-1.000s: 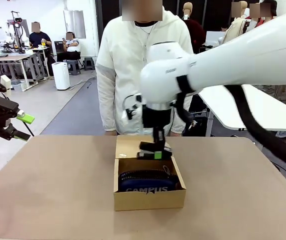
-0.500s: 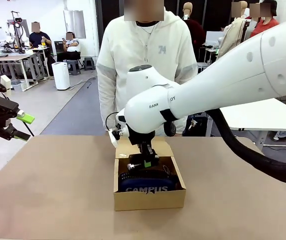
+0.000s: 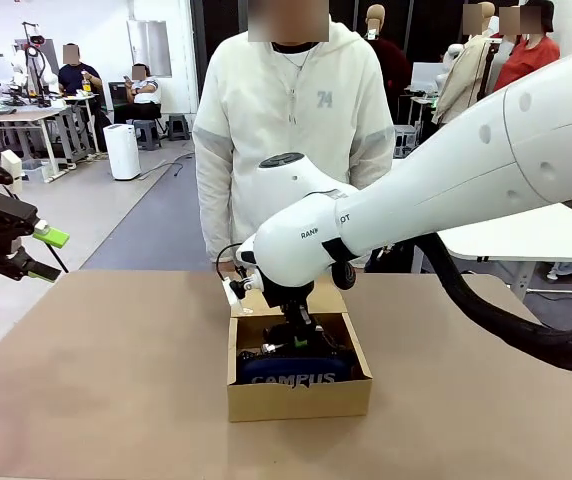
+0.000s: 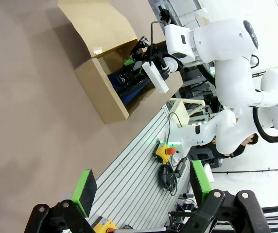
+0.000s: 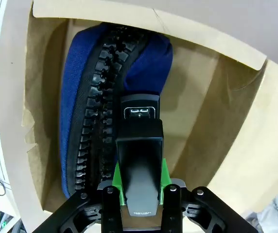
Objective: Pack the items into the box.
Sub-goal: Pick up the item indicated by the person and place it inside the Mailer Box.
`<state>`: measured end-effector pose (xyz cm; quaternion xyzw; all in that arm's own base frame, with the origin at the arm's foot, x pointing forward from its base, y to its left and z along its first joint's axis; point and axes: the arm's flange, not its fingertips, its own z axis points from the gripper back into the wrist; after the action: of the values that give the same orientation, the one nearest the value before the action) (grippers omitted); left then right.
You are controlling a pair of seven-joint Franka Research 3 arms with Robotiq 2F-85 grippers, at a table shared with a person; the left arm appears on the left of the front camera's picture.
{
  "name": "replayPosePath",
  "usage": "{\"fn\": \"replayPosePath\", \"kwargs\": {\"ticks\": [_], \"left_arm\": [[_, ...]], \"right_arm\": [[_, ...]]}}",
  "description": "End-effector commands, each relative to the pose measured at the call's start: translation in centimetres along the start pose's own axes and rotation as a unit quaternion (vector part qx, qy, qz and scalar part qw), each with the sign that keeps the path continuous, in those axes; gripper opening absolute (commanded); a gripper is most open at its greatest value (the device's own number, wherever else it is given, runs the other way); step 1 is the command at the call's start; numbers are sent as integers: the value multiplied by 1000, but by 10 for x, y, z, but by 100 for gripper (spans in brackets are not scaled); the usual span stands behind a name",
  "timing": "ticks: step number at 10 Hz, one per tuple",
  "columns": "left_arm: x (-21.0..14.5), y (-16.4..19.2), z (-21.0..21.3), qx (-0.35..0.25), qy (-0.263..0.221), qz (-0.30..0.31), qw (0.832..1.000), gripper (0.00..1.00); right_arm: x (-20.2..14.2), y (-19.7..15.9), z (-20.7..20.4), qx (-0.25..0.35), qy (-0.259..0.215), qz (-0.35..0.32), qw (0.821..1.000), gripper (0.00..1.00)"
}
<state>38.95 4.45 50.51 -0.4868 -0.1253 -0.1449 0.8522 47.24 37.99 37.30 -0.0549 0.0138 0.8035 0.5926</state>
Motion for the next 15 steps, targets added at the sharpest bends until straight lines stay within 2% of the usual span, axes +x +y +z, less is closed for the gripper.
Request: {"fn": "replayPosePath", "kwargs": {"ticks": [1,2,7,9,11,12,14,15], "left_arm": [[-1,0,3,-2,4,-6,1000,100],[-1,0,3,-2,4,-6,1000,100],[-1,0,3,-2,4,-6,1000,100],[-1,0,3,-2,4,-6,1000,100],[-1,0,3,-2,4,-6,1000,100],[-1,0,3,-2,4,-6,1000,100],[-1,0,3,-2,4,-6,1000,100],[-1,0,3,-2,4,-6,1000,100]], "right_arm": [[-3,3,2,11,-10,-8,1000,50],[-4,2,2,11,-2,-25,1000,100],[-16,3,17,-9,-18,-57,998,100],[-32,6,36,-19,-41,-94,995,100],[-66,8,67,55,-110,-189,974,100],[-90,15,83,91,-144,-231,958,100],[-145,45,107,100,-235,-291,922,100],[-173,65,110,105,-264,-325,902,100]]}}
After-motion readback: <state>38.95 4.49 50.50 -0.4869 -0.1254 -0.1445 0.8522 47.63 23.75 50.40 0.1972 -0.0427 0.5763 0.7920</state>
